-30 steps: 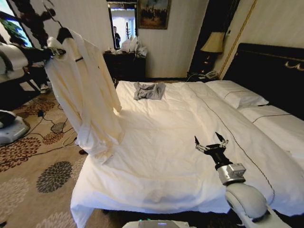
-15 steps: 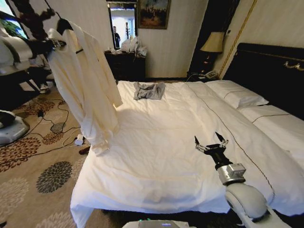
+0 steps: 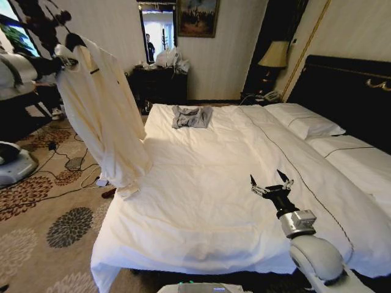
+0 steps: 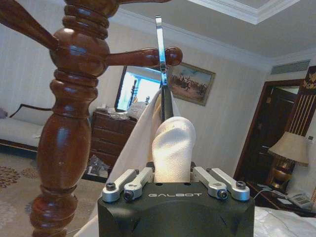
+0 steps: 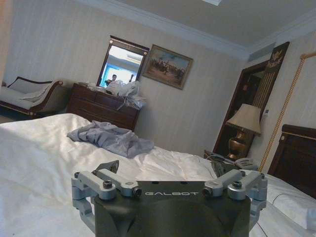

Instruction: Pick up the clothes from the bed and hang them on the clothes hanger.

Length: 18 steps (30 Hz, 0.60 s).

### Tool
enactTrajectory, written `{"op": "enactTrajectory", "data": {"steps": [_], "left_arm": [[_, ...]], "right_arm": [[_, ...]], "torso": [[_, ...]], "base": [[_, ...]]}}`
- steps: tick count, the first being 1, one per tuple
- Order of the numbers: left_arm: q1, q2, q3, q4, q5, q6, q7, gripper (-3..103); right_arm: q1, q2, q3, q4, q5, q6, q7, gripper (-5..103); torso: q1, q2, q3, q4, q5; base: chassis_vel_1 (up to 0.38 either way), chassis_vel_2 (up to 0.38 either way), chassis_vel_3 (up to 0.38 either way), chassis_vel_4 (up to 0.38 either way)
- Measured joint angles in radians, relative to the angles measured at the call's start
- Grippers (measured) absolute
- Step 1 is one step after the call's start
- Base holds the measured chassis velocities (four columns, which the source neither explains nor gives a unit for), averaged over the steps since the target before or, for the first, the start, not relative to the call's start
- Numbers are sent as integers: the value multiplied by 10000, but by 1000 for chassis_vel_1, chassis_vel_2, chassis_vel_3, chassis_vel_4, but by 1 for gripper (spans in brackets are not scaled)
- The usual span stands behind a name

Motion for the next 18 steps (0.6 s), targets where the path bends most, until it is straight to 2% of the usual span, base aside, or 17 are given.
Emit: {"op": "enactTrajectory", "data": {"steps": [7,18], "left_arm": [[-351,-494,382,417,45,-1,18,20],[597,-75,-191,-54,22,-13,-187,20]], "right_arm": [[0,1,0,0,0,0,0,100],[0,0,0,0,0,0,0,100]], "torso": [[1,0,0,-6,2],[0,0,0,2,1]], "base": [[0,0,0,0],[0,0,0,0]]}}
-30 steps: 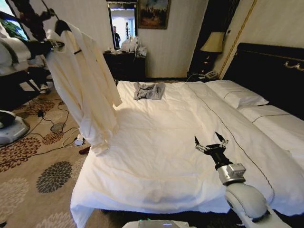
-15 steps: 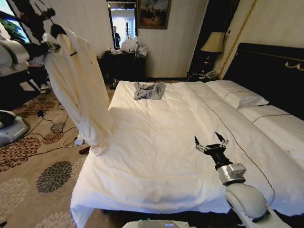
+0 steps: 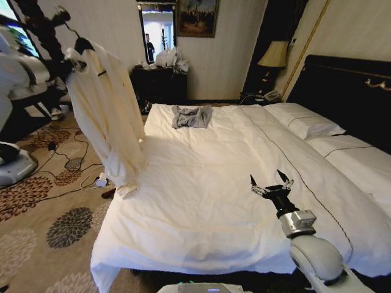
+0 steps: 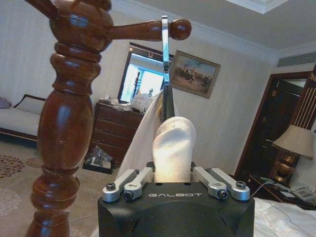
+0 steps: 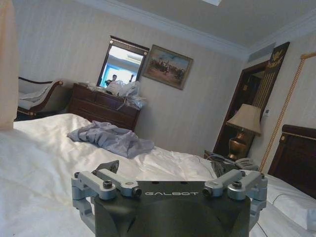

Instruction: Pick up the clothes from the bed and hang them on the clothes hanger.

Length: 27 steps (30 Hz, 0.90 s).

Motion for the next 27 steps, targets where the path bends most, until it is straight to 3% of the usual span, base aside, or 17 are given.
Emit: {"op": "enactTrajectory", "data": {"steps": [10,13,15,16,19,22,24,27], "left_arm": [[5,-21,-209,-189,-157,479,-365,18],[-73,-29,-247,-191,-156,587,-498,32],[-88,-6,-248,-203,-145,607,-505,32],[-100,23,-253,-226,-128,624,-515,43],[-104,79,-271,-262,-123,633,-540,48],[-104,139,-292,-307,-128,642,-575,64],[-105,148,-307,-322,-132,645,-581,64],[-105,183,-357,-414,-152,638,-668,81]], "right_arm": [[0,1,0,0,0,0,0,100],[0,0,0,0,0,0,0,100],[0,0,0,0,0,0,0,100],[0,0,0,0,0,0,0,100],[0,0,0,0,0,0,0,100],[0,0,0,0,0,0,0,100],[0,0,0,0,0,0,0,100],[0,0,0,0,0,0,0,100]], "torso": [[-1,1,-1,-4,0],[1,0,0,0,-2],[0,0,0,-1,-1],[0,1,0,-2,-2],[0,1,-1,-2,-1],[0,0,0,-1,-2],[0,1,0,-2,-2],[0,1,0,-4,-1]], "base": [[0,0,0,0],[0,0,0,0],[0,0,0,0],[0,0,0,0],[0,0,0,0],[0,0,0,0],[0,0,0,0],[0,0,0,0]]}}
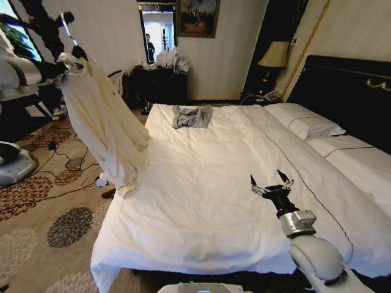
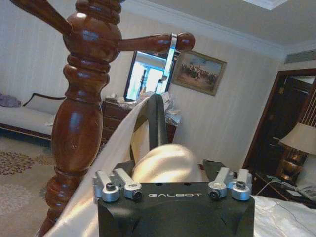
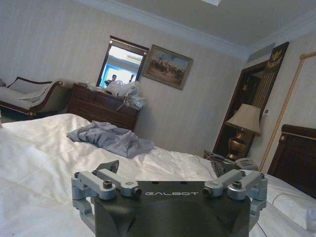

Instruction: Pick up the clothes from the bed and hang them on the clothes hanger.

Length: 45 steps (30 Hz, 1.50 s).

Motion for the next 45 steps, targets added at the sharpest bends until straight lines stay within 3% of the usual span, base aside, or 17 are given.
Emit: {"op": "enactTrajectory", "data": {"steps": [4,7,19,24,27,28,29,32,33,37,39,41,43,44,45], "left_arm": [[0,21,-75,-77,-41,-12,-180,96],[-2,51,-110,-124,-49,-12,-230,100],[19,478,-315,-700,54,-75,-263,100],[1074,1179,-1411,-1838,190,-916,249,100],[2537,1969,-2656,-2965,487,-2392,760,100],[2898,2324,-2775,-3380,560,-2847,834,100],[2898,2324,-2775,-3380,560,-2847,834,100],[4248,3333,-3185,-4985,669,-3905,901,100],[4248,3333,-3185,-4985,669,-3905,901,100],[5937,4088,-3639,-6827,1165,-4866,1014,100],[6200,4078,-3679,-7052,1227,-5004,960,100],[6863,3620,-3891,-7224,1710,-5098,821,100],[7932,3038,-4483,-7407,2555,-5193,767,100],[7932,3038,-4483,-7407,2555,-5193,767,100],[8867,2674,-5382,-7546,3134,-5280,750,100]], "right_arm": [[0,0,0,0,0,0,0,100],[0,0,0,0,0,0,0,100],[0,0,0,0,0,0,0,100],[-1,0,0,1,0,0,0,100],[0,0,0,0,0,0,1,100],[0,0,0,-1,0,0,1,100],[0,0,0,-1,0,0,1,100],[-1,-1,-1,-1,0,0,0,100],[-1,-1,-1,-1,0,0,0,100],[0,0,-1,-1,0,0,1,100],[0,0,-1,-1,0,1,1,100],[1,0,-1,-1,0,0,1,100],[0,0,-1,-1,0,1,1,100],[0,0,-1,-1,0,1,1,100],[0,-1,0,-1,0,1,1,100]], "torso": [[0,0,0,1,-1],[0,0,0,0,1],[0,0,0,-2,3],[1,0,0,-1,-2],[-1,1,-1,4,-2],[0,1,-1,4,-2],[0,1,-1,4,-2],[-1,1,-1,5,-2],[-1,1,-1,5,-2],[-1,1,-1,-3,4],[-2,1,-2,0,7],[-2,1,-1,6,6],[1,0,3,-11,-11],[1,0,3,-11,-11],[6,0,4,-9,-2]], "base": [[0,0,0,0],[0,0,0,0],[0,0,0,0],[0,0,0,0],[0,0,0,0],[0,0,0,0],[0,0,0,0],[0,0,0,0],[0,0,0,0],[0,0,0,0],[0,0,0,0],[0,0,0,0],[0,0,0,0],[0,0,0,0],[0,0,0,0]]}}
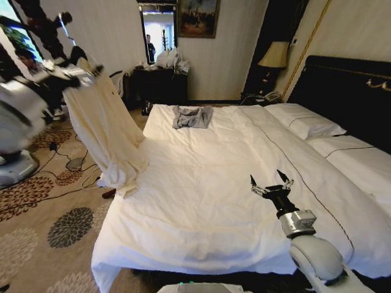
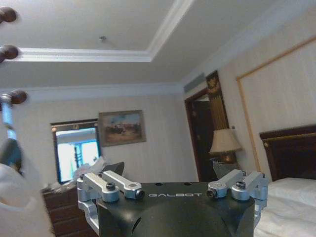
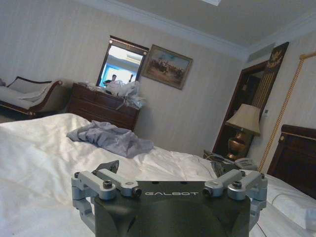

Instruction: Pick up the clothes from the bed and hang them on the clothes hanger.

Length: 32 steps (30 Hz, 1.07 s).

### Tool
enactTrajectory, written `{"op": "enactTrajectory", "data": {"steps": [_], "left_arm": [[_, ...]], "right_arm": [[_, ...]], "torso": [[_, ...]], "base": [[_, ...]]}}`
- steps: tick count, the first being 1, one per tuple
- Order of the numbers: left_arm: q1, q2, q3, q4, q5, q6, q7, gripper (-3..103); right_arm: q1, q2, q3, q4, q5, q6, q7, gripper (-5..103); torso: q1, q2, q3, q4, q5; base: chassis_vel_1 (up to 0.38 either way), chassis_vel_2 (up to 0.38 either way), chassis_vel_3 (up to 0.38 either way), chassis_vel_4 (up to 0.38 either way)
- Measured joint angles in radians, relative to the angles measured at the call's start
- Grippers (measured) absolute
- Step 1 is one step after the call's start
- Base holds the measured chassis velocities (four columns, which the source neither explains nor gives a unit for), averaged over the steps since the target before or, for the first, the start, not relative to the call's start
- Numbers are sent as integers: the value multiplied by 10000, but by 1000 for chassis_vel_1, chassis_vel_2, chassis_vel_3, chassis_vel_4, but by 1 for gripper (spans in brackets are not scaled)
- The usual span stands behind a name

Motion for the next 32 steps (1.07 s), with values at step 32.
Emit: {"op": "enactTrajectory", "data": {"steps": [32], "left_arm": [[13710,-8023,-6241,-1429,7216,-3596,1173,100]], "right_arm": [[0,-1,-2,0,0,0,0,100]], "torso": [[-7,1,-5,10,3]], "base": [[0,0,0,0]]}}
